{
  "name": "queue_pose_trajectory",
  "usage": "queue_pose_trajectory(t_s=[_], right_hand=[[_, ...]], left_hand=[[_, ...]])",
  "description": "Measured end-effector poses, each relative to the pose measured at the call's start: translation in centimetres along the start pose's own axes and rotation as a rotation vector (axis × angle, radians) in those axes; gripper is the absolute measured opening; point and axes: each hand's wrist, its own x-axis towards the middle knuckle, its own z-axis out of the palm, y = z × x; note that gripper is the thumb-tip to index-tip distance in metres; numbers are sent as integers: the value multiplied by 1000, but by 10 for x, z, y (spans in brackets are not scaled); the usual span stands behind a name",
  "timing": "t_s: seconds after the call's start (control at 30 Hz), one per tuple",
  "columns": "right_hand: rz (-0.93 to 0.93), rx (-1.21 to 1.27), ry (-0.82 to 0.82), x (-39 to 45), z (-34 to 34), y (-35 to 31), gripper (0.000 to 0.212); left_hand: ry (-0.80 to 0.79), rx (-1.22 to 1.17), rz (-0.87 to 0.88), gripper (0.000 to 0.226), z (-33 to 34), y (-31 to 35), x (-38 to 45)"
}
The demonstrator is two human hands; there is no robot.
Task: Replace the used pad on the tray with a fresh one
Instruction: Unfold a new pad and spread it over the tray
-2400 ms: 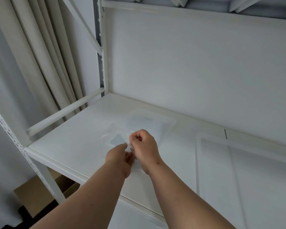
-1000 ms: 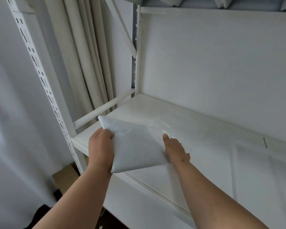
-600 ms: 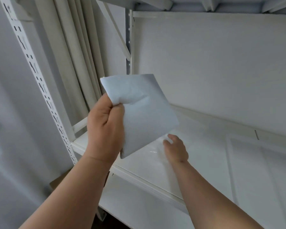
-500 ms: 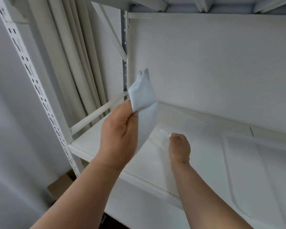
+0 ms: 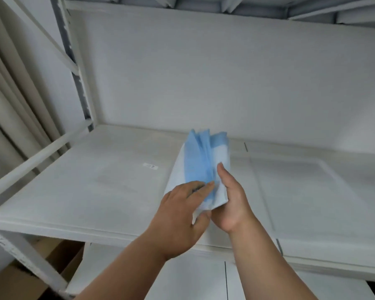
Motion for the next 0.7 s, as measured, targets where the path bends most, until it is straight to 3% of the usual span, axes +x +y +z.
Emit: queue_pose_trajectory(t_s=[0.2, 0.43, 0.57, 0.7], right_hand=[[25, -21, 83, -10, -54, -36, 58], [73, -323, 134, -28, -117, -87, 38], [90, -378, 161, -36, -144, -107, 22], [75, -391, 217, -36, -163, -126, 17]], left_hand=[[30, -103, -216, 75, 43, 36, 31], [-26, -340, -350, 34, 102, 93, 72], [-48, -150, -357, 47, 135, 102, 83], [61, -56, -389, 39, 151, 117, 98]])
